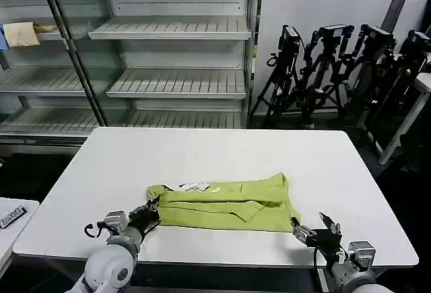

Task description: Fold and organize the clothes.

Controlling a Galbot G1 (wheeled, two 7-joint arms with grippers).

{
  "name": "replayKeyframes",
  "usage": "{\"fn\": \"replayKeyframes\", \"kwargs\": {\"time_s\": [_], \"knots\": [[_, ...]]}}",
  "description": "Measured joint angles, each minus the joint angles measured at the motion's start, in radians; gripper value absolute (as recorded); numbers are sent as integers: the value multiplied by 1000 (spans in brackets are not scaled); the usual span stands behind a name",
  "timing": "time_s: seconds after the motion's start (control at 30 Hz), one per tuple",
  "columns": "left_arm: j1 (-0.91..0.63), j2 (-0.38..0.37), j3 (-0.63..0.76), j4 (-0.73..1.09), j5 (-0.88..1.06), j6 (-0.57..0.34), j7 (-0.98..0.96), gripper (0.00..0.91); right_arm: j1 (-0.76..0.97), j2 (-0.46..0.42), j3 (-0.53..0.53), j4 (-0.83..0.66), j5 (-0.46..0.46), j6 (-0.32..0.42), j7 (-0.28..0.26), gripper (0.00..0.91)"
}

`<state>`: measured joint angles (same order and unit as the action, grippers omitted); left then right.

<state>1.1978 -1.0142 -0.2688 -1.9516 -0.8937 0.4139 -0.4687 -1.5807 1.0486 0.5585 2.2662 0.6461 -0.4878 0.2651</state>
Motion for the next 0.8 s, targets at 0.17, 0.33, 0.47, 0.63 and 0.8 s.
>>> {"fn": "replayKeyframes", "kwargs": {"time_s": [0.17, 0.33, 0.47, 0.63, 0.8], "knots": [[8, 16, -41, -10, -52, -12, -1, 81, 3, 0, 0, 0, 1, 0, 1, 907], [22, 40, -99, -11, -114, -15, -2, 81, 10, -1, 0, -6, 6, 0, 1, 907], [27, 64, -155, -13, -168, -16, -4, 81, 16, -1, -1, -15, 10, 1, 1, 907], [29, 80, -213, -38, -254, -13, -6, 81, 21, 0, -7, -22, 10, 1, 1, 907], [17, 74, -229, -86, -367, -22, 2, 91, 17, 0, -6, -35, 10, 2, 1, 907]]}}
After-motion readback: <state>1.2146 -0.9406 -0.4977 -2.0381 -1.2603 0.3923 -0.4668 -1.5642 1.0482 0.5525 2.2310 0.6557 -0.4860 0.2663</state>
